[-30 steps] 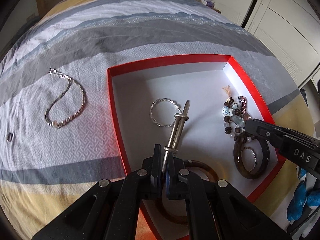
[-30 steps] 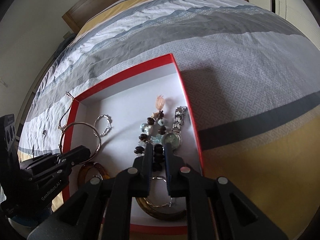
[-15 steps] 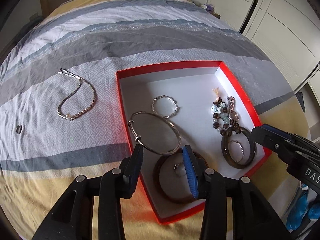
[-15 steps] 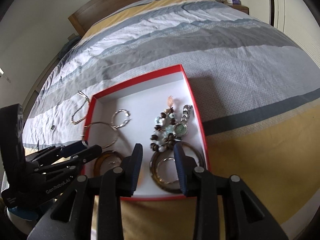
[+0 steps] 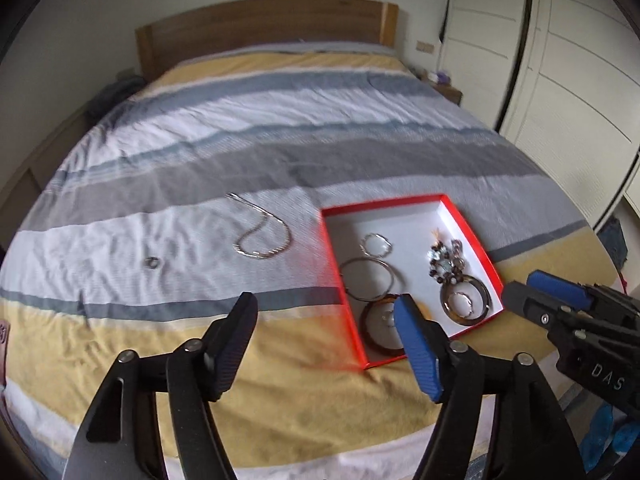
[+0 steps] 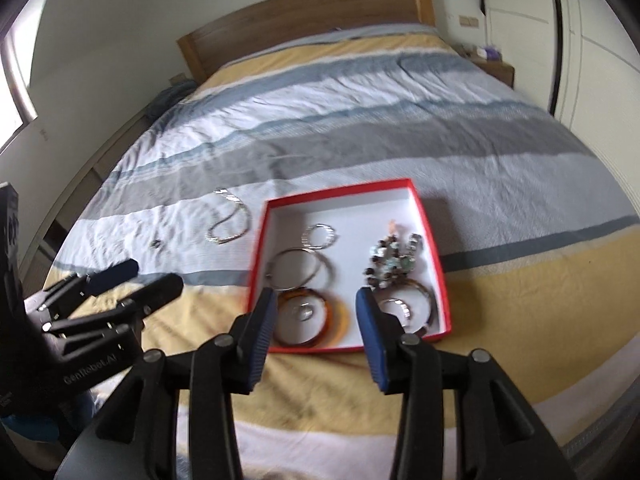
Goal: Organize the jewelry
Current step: 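Withdraw both tools from the box toward the last ring and chain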
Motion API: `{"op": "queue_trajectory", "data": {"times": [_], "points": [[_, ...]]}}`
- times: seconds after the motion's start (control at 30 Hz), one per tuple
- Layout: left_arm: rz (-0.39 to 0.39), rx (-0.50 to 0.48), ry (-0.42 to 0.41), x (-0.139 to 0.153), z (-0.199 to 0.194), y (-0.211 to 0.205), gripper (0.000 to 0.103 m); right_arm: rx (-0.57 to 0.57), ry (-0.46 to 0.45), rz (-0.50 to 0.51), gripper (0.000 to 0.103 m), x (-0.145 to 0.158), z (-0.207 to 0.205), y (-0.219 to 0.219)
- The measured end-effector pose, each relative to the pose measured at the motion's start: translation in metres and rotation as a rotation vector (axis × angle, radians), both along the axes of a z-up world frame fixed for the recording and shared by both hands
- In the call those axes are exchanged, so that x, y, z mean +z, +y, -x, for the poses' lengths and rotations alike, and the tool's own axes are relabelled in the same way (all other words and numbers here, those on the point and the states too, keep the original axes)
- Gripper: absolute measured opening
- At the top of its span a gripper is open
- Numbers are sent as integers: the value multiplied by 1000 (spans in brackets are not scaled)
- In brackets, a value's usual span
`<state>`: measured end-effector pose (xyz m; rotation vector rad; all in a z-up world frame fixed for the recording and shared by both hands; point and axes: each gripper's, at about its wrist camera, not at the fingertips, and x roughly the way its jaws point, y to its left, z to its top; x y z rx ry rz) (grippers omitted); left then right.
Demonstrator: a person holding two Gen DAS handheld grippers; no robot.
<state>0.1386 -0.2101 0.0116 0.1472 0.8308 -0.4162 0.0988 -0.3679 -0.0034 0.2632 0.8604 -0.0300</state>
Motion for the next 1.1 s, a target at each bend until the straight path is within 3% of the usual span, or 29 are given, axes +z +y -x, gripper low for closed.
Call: {"op": "queue_trajectory", "data": {"times": [0.37, 1.1], "points": [[12, 102, -137, 43, 67, 76, 75, 44, -78, 32, 40, 31, 45, 66], [51, 151, -270, 75, 138, 143, 75, 84, -175, 113, 40, 75, 96, 128]]}}
